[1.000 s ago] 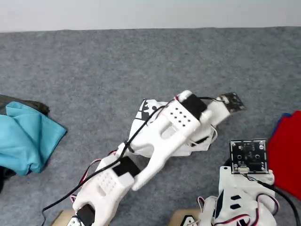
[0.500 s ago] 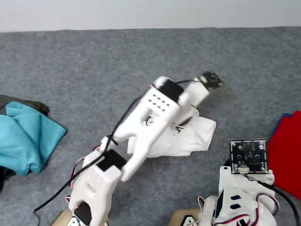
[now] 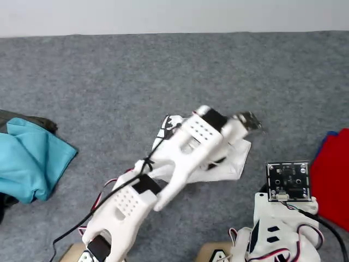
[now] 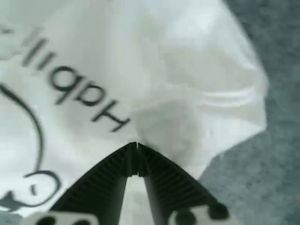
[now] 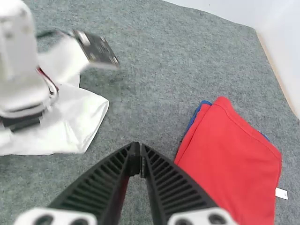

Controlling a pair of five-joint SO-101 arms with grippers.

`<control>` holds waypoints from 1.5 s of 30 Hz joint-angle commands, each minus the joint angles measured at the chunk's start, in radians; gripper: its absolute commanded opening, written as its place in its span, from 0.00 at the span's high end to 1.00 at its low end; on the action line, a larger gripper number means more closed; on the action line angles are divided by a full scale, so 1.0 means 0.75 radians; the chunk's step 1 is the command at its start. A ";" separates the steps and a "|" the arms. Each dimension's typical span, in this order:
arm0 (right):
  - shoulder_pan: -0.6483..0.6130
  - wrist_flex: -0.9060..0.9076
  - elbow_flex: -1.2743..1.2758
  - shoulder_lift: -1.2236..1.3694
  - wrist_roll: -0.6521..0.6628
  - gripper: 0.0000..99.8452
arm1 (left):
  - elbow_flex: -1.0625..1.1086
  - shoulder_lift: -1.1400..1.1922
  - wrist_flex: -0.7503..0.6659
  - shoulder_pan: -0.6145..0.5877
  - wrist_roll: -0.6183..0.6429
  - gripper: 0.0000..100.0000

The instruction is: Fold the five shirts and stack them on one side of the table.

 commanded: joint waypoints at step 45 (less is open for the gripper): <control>0.017 0.003 0.035 -0.001 0.010 0.99 | 0.253 -0.301 -0.534 -0.450 -0.055 0.77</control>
